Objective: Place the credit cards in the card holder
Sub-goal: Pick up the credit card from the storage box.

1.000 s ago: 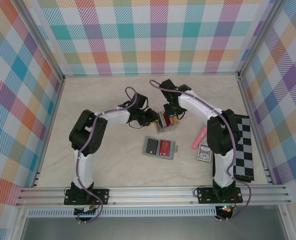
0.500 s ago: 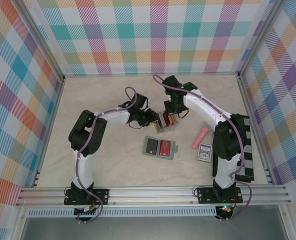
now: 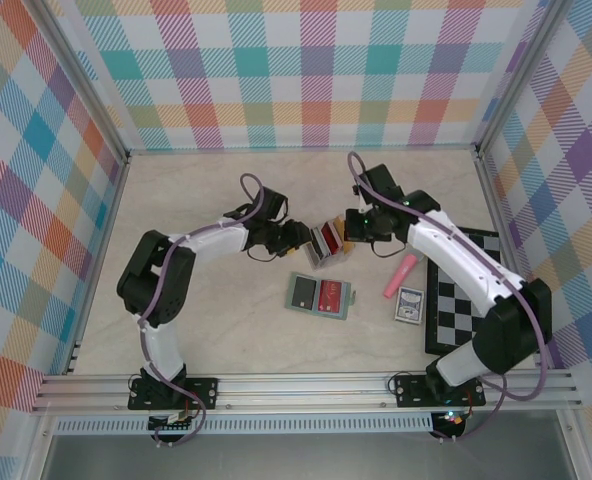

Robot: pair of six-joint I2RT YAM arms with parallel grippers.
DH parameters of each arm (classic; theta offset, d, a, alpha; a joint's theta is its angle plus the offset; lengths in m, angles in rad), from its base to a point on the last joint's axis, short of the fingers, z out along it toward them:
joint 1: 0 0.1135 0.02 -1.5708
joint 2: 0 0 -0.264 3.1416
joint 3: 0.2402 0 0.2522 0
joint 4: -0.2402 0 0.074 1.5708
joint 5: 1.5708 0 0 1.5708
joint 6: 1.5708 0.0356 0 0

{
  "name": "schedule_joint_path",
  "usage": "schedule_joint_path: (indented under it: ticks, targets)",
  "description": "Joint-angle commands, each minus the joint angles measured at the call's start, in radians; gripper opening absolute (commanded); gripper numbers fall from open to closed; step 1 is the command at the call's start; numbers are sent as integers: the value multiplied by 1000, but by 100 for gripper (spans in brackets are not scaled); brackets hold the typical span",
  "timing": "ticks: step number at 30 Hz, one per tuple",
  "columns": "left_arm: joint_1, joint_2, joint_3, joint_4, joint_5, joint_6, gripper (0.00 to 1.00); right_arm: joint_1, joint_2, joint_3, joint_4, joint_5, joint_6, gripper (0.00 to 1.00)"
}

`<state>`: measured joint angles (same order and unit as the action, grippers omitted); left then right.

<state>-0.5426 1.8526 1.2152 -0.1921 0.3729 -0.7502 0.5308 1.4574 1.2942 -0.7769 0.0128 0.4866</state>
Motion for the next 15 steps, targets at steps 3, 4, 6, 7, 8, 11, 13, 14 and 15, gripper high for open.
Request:
schedule_joint_path:
  ticks: [3,4,6,7,8,11,13,14,15]
  targets:
    - [-7,-132,-109,-35,-7,35,47,2,-95,-185,117,-141,178,0]
    - [-6,-150,-140,-30,4,35,47,8,-117,-224,127,-141,196,0]
    - [-6,-180,-194,-18,21,35,49,24,-148,-287,151,-142,224,0]
    - [-7,-192,-222,-11,32,33,49,38,-160,-317,163,-134,241,0]
    - [-7,-202,-247,-4,45,32,49,56,-167,-341,170,-118,260,0]
    - [-14,-220,-304,22,82,25,50,91,-166,-402,193,-85,296,0]
    - [-20,-228,-323,22,91,26,50,100,-164,-432,214,-79,306,0]
    - [-24,-228,-330,22,95,31,50,103,-163,-445,227,-79,311,0]
    - [-27,-229,-335,20,96,33,50,107,-161,-456,238,-78,315,0]
